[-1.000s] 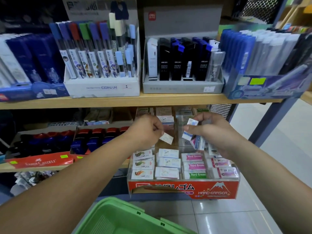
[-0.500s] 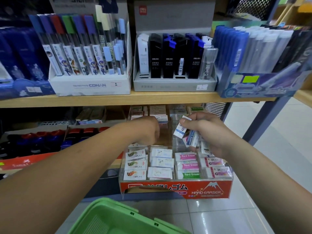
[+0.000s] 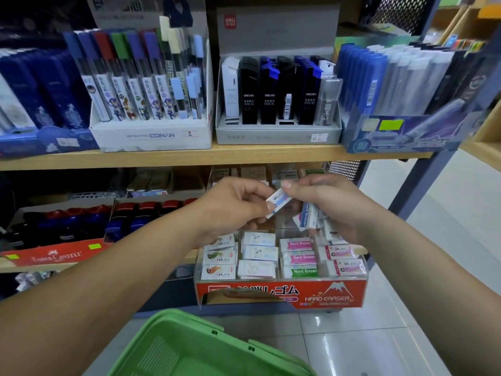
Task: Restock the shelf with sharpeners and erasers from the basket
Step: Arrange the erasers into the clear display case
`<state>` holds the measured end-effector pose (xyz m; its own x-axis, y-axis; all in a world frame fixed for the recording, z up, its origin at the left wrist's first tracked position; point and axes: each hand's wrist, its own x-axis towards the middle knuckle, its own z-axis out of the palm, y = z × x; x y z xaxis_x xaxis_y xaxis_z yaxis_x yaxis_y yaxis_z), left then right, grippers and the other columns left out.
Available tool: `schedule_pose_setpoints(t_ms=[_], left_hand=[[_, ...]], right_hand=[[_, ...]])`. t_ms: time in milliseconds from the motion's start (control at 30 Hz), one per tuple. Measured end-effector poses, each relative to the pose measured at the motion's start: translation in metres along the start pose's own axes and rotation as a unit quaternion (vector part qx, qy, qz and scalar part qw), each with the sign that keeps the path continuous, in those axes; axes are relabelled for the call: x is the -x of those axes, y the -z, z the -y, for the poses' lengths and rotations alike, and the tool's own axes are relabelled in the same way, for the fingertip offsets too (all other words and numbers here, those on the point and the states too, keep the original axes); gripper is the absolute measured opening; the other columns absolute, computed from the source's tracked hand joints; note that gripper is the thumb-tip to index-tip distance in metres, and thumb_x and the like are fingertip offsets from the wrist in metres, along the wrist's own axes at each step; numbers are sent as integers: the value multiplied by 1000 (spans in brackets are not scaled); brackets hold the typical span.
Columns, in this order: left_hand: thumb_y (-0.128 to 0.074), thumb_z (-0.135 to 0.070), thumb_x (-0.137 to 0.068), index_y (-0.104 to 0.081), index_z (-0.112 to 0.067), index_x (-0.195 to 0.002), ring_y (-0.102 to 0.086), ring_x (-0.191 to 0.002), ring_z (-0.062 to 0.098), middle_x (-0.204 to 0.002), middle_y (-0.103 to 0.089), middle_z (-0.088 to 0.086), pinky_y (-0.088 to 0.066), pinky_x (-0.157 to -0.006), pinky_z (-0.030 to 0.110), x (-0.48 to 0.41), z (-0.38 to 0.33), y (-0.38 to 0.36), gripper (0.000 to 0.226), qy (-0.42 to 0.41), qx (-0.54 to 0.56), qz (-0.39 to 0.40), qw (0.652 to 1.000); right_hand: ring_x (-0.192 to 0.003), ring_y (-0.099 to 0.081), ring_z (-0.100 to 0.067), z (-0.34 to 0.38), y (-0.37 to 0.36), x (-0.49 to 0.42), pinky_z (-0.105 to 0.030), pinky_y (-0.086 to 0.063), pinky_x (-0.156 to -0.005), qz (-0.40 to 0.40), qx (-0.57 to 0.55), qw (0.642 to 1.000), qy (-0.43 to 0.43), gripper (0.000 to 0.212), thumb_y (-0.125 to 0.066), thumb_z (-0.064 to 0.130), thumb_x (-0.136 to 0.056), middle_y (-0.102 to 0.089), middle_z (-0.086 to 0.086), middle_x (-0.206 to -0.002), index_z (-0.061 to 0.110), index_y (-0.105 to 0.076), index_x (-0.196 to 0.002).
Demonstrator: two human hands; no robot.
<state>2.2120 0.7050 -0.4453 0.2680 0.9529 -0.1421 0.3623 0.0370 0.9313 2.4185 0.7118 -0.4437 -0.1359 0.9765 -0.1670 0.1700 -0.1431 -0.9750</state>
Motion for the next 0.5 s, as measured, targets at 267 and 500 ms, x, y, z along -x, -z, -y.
schedule_pose_setpoints(t_ms=[267,500], left_hand=[[-81,-10,-87,-74,-15,-97,-70,-62,12,-78,-77,6,-59,-61,22,2,-10,-4,13,10,-63,-75,995],[-75,-5,-90,-75,-14,-98,-67,-68,8,-82,-74,1,-55,-59,16,-46,-20,-61,12,-37,-144,-50,988]], right_hand=[[-58,-55,-20,3,34,17,-28,-47,-50,-159,111,981,-1,49,-60,52,-100,-57,0,-62,11,-61,-73],[-56,-67,-23,-12,67,39,-26,-49,-47,-105,89,989,-62,39,-42,38,-104,-69,-8,-66,9,-59,-83]])
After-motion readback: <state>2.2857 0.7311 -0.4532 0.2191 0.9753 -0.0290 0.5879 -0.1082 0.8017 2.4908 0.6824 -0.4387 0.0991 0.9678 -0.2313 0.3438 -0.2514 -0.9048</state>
